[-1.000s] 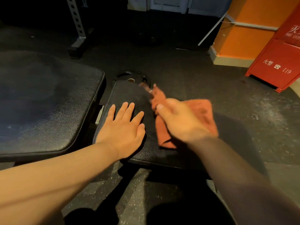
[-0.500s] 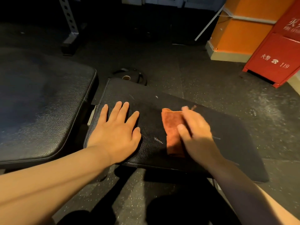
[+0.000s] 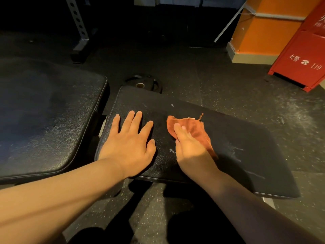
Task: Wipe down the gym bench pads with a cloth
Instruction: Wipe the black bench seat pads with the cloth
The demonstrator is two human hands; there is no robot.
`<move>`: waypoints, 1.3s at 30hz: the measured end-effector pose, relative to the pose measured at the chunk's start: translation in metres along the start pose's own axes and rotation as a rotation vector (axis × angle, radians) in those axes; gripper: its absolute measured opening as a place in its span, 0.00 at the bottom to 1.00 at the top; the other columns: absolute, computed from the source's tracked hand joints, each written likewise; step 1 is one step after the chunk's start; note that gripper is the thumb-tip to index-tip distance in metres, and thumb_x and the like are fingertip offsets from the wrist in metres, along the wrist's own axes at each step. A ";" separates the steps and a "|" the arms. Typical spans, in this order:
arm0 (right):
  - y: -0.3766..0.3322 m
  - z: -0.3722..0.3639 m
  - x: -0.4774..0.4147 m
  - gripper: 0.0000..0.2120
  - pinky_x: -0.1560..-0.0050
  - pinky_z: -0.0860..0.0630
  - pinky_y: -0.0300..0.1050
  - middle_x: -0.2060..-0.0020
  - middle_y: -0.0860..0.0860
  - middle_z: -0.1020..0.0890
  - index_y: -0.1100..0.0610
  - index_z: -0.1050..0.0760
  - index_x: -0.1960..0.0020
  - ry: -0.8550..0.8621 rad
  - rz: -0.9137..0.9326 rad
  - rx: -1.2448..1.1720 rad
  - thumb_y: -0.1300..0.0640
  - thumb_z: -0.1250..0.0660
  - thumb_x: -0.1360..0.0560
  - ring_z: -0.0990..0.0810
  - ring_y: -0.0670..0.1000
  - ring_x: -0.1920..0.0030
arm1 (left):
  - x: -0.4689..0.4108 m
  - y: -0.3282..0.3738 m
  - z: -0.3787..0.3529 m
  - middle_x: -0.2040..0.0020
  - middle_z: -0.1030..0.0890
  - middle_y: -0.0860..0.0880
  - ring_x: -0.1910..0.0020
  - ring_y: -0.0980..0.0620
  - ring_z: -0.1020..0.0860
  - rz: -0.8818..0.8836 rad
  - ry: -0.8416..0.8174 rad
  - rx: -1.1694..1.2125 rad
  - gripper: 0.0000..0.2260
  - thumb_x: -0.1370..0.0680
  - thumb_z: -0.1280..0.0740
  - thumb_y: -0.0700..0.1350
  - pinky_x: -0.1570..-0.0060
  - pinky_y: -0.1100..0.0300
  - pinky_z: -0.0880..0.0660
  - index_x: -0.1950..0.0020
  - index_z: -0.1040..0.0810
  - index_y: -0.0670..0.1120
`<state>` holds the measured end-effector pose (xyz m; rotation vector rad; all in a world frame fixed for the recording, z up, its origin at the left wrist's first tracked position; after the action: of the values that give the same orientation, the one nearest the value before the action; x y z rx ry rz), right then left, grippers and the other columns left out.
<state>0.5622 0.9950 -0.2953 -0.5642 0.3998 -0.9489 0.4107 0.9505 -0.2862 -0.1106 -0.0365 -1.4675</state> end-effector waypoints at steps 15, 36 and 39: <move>0.048 0.019 -0.013 0.21 0.22 0.53 0.40 0.22 0.45 0.39 0.47 0.34 0.24 -0.099 -0.054 -0.061 0.54 0.43 0.16 0.45 0.48 0.20 | 0.000 0.001 0.001 0.18 0.56 0.45 0.20 0.46 0.63 0.001 0.008 0.005 0.34 0.25 0.65 0.62 0.23 0.40 0.62 0.18 0.52 0.55; 0.090 0.029 -0.031 0.13 0.40 0.24 0.52 0.44 0.54 0.24 0.54 0.20 0.51 0.034 -0.760 0.019 0.46 0.28 0.31 0.25 0.60 0.40 | 0.001 0.000 0.003 0.18 0.57 0.44 0.20 0.46 0.63 0.005 -0.005 0.003 0.32 0.23 0.58 0.60 0.24 0.40 0.62 0.19 0.53 0.55; 0.079 0.031 -0.026 0.15 0.45 0.22 0.53 0.48 0.54 0.19 0.54 0.22 0.51 -0.134 -0.662 -0.135 0.44 0.28 0.28 0.21 0.57 0.46 | 0.001 0.000 0.003 0.18 0.57 0.44 0.20 0.45 0.63 0.002 -0.004 0.007 0.32 0.23 0.58 0.60 0.24 0.40 0.62 0.19 0.53 0.55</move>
<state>0.6167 1.0620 -0.3171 -0.9063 0.1518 -1.5133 0.4110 0.9500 -0.2835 -0.1077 -0.0449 -1.4655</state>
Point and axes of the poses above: each hand's wrist, its own x-axis away from the middle knuckle, its own z-axis out of the back of the hand, y = z × x, the point moved 7 cm from there along -x, towards the middle knuckle
